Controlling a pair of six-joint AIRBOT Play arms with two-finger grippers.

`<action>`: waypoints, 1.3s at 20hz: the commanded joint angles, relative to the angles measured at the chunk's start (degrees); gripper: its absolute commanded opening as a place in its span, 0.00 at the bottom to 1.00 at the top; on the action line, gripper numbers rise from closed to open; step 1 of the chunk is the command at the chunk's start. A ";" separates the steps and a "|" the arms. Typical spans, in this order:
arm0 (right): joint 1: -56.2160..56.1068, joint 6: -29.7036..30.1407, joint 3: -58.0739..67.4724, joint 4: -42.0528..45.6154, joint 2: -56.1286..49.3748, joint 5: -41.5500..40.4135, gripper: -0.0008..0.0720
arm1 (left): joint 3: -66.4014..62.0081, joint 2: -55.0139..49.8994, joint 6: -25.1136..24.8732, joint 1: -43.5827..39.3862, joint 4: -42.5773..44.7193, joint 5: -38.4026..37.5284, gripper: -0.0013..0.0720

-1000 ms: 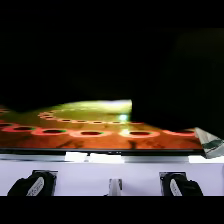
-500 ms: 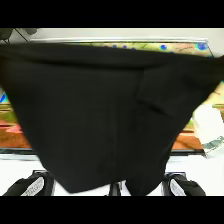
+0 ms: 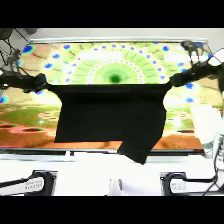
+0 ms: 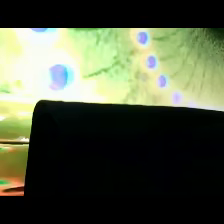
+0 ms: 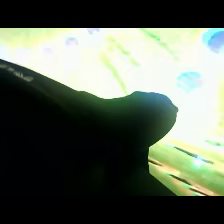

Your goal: Fold the shirts.

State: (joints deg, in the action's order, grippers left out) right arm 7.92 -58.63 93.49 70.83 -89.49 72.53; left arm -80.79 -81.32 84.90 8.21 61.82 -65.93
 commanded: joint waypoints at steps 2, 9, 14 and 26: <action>-0.26 -0.70 -0.15 -1.95 -7.43 -10.19 0.04 | 0.00 -7.61 -0.24 -1.44 -2.80 10.67 0.07; -5.05 2.32 -0.15 -1.14 -12.22 -15.43 0.04 | -0.04 -13.44 -0.26 -2.40 -3.54 14.71 0.06; -4.63 2.23 -0.13 3.63 -8.20 2.56 0.04 | -6.01 -13.46 -7.10 0.70 1.66 -1.16 0.06; -7.54 -6.14 -4.76 4.76 -10.86 5.81 0.04 | -0.96 -16.46 -4.11 0.26 4.85 -10.51 0.07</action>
State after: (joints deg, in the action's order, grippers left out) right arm 0.73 -62.02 88.99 75.20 -100.16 78.17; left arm -82.08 -97.43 80.40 8.51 66.32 -75.11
